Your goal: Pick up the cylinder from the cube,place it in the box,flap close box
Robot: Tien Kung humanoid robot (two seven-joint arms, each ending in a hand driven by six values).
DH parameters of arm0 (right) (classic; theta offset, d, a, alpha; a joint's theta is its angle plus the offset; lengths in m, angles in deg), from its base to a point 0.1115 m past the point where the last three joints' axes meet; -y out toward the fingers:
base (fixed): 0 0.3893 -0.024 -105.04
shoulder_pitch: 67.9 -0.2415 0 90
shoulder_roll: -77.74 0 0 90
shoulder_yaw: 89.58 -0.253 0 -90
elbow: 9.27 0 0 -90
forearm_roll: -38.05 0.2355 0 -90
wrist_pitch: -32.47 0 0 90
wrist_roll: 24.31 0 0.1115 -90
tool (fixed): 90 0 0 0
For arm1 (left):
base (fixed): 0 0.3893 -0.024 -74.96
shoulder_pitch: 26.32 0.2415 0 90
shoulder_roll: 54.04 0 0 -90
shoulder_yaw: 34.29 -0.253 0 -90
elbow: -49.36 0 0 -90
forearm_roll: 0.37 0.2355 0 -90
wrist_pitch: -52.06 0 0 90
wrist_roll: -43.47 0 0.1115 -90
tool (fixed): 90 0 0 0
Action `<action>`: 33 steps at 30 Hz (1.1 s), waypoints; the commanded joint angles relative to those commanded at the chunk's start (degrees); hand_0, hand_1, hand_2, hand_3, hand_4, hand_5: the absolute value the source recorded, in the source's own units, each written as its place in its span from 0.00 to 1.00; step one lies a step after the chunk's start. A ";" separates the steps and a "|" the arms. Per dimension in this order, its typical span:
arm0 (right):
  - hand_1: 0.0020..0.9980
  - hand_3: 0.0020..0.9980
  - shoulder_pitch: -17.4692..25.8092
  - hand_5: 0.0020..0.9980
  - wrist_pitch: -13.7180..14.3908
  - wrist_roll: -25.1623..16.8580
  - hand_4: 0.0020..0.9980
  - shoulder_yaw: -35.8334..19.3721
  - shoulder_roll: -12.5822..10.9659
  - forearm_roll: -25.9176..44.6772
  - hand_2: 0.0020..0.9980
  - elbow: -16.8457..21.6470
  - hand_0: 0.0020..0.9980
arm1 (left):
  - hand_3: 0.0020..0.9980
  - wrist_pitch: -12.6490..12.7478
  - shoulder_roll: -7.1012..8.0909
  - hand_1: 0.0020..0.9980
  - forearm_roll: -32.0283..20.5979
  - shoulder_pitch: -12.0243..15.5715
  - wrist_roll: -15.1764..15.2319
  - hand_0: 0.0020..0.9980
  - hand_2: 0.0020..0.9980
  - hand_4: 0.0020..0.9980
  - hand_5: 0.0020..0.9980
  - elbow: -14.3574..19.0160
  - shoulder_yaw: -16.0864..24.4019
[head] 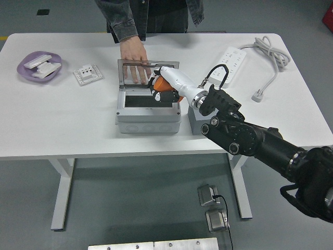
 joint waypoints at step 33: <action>0.22 0.38 1.62 0.00 -3.25 -1.51 0.00 1.05 0.00 8.55 0.33 -1.89 0.23 | 0.71 0.20 0.35 0.71 -0.29 0.15 -0.24 0.67 0.70 0.64 0.16 0.00 -0.41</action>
